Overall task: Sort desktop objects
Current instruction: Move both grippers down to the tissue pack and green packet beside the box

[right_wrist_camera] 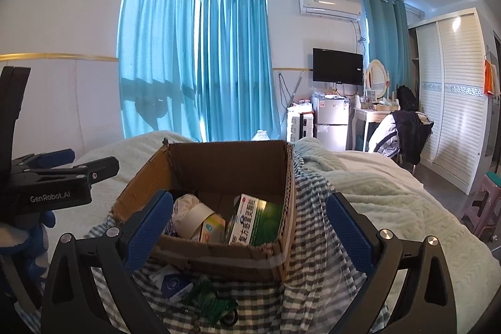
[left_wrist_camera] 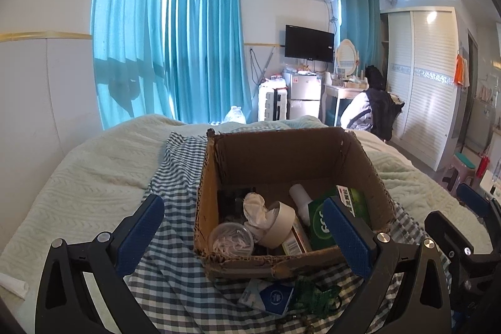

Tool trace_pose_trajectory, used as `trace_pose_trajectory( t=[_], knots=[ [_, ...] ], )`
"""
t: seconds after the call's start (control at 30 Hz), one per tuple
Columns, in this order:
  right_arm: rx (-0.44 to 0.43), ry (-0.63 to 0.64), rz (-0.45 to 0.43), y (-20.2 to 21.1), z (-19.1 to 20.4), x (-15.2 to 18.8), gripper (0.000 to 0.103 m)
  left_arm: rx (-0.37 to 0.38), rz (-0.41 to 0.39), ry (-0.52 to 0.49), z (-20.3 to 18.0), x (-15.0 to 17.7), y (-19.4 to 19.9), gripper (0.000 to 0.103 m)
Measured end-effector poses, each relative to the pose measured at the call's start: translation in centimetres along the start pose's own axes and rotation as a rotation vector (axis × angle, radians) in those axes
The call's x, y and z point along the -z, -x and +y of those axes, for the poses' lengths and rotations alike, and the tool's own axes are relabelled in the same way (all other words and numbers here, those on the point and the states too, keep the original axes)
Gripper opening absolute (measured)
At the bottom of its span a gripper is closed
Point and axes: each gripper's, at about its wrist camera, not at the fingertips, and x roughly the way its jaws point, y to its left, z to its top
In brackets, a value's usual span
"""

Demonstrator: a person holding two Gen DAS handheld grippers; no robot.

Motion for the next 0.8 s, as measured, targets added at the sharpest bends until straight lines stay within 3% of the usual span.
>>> trace_pose_trajectory(
  t=[0.53,0.8],
  knots=[
    [-0.020,0.020,0.114,-1.1,-0.2,4.3,0.098,0.016,0.123,-0.069,-2.0,6.3,-2.3,0.103],
    [-0.033,0.001,0.216,-3.6,-0.9,6.7,0.093,0.005,0.224,-0.010,-1.2,9.8,-5.0,0.103]
  ],
)
